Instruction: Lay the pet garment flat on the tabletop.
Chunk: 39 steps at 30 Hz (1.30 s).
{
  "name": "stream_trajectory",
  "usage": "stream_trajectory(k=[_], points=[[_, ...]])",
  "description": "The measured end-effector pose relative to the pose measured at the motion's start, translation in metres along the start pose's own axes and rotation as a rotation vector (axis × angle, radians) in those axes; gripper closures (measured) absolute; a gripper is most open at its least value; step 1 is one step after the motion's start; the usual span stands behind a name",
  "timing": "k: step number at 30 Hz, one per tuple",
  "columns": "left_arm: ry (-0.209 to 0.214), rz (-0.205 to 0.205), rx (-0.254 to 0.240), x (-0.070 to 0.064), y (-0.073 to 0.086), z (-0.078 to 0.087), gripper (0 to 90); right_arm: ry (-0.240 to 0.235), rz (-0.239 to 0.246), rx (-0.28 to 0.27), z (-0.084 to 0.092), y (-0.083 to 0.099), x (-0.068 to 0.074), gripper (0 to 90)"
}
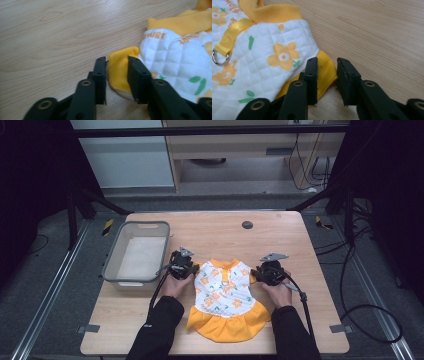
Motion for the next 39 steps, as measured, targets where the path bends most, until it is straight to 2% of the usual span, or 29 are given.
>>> stream_trajectory(k=[1,2,3,4,6,8,9,10,11,12,13,14,15,16,18,19,21,22,23,24,25,26,27,28,29,30,33,34,39], points=[[0.002,-0.002,0.004,-0.001,0.0,0.0,76.5,-0.002,-0.001,0.005,0.0,0.0,0.001,77.0],[0.004,0.005,0.006,-0.001,0.0,0.0,76.5,-0.002,-0.001,0.005,0.0,0.0,0.001,77.0],[0.012,0.003,0.005,-0.003,0.0,0.0,83.7,-0.006,-0.006,0.006,0.0,0.0,0.003,82.6],[0.012,0.003,0.005,-0.003,0.0,0.0,86.3,-0.006,-0.006,0.006,0.0,0.0,0.003,82.6],[0.013,0.0,0.002,-0.005,0.0,0.001,87.7,-0.011,-0.011,0.009,0.001,-0.001,0.005,87.3],[0.015,0.005,0.004,-0.005,0.0,0.003,89.0,-0.023,-0.022,0.011,0.002,-0.001,0.005,88.2],[0.019,0.016,-0.025,-0.003,-0.001,0.009,89.1,-0.025,-0.014,-0.004,0.006,-0.003,0.005,88.6],[0.019,0.016,-0.025,-0.003,-0.001,0.009,89.2,-0.025,-0.014,-0.004,0.006,-0.003,0.005,88.6],[0.017,0.031,-0.075,0.0,-0.006,0.018,89.3,-0.03,-0.021,-0.033,0.012,-0.007,0.003,88.8],[0.017,0.031,-0.075,0.0,-0.006,0.018,89.3,-0.03,-0.021,-0.033,0.012,-0.007,0.003,88.8],[0.016,0.049,-0.132,0.003,-0.013,0.029,89.3,-0.03,-0.029,-0.076,0.018,-0.013,0.0,88.9],[0.016,0.049,-0.132,0.003,-0.013,0.029,89.3,-0.029,-0.032,-0.096,0.021,-0.016,-0.001,88.9],[0.003,0.043,-0.181,0.006,-0.022,0.04,89.3,-0.025,-0.029,-0.113,0.024,-0.02,-0.002,88.9],[0.003,0.043,-0.181,0.006,-0.022,0.04,89.3,-0.025,-0.029,-0.113,0.024,-0.02,-0.002,88.9],[-0.014,0.031,-0.225,0.007,-0.031,0.048,89.3,-0.005,-0.007,-0.158,0.028,-0.03,-0.003,88.9],[-0.033,0.026,-0.253,0.009,-0.041,0.054,89.3,0.023,0.009,-0.209,0.031,-0.041,-0.004,88.7],[-0.06,0.018,-0.264,0.01,-0.048,0.055,89.0,0.058,0.023,-0.245,0.031,-0.05,-0.004,88.4],[-0.06,0.018,-0.264,0.01,-0.048,0.055,88.4,0.058,0.023,-0.245,0.031,-0.05,-0.004,88.4],[-0.073,0.024,-0.261,0.011,-0.052,0.053,87.6,0.089,0.043,-0.252,0.027,-0.057,-0.005,86.9],[-0.101,0.02,-0.256,0.012,-0.054,0.05,87.6,0.089,0.043,-0.252,0.027,-0.057,-0.005,86.9],[-0.123,0.018,-0.239,0.013,-0.055,0.047,72.8,0.124,0.067,-0.243,0.02,-0.06,-0.004,78.4],[-0.148,0.02,-0.228,0.014,-0.056,0.043,72.8,0.124,0.067,-0.243,0.02,-0.06,-0.004,78.4],[-0.154,0.025,-0.224,0.015,-0.056,0.042,62.5,0.15,0.082,-0.222,0.015,-0.061,-0.004,71.6],[-0.148,0.04,-0.22,0.016,-0.055,0.041,62.5,0.15,0.082,-0.222,0.015,-0.061,-0.004,71.6],[-0.133,0.053,-0.219,0.016,-0.053,0.044,59.0,0.154,0.103,-0.22,0.015,-0.06,-0.001,68.5],[-0.133,0.053,-0.219,0.016,-0.053,0.044,58.6,0.154,0.103,-0.22,0.015,-0.06,-0.001,68.5],[-0.114,0.037,-0.227,0.014,-0.053,0.053,56.4,0.142,0.116,-0.221,0.026,-0.061,0.002,65.6],[-0.098,0.038,-0.232,0.013,-0.052,0.057,56.4,0.142,0.116,-0.221,0.026,-0.061,0.002,65.6],[-0.02,0.01,-0.262,0.0,-0.049,0.079,56.4,0.111,0.103,-0.246,0.049,-0.063,0.005,65.2]])
Point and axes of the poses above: each handheld gripper's, and its own axes: z roughly backward along the jaws, y roughly out of its underside, x roughly to its left, the point moved 2 cm from there along -z, roughly forward along the jaws, and after that the axes turned 6 degrees about -x, right-handed, at the moved point
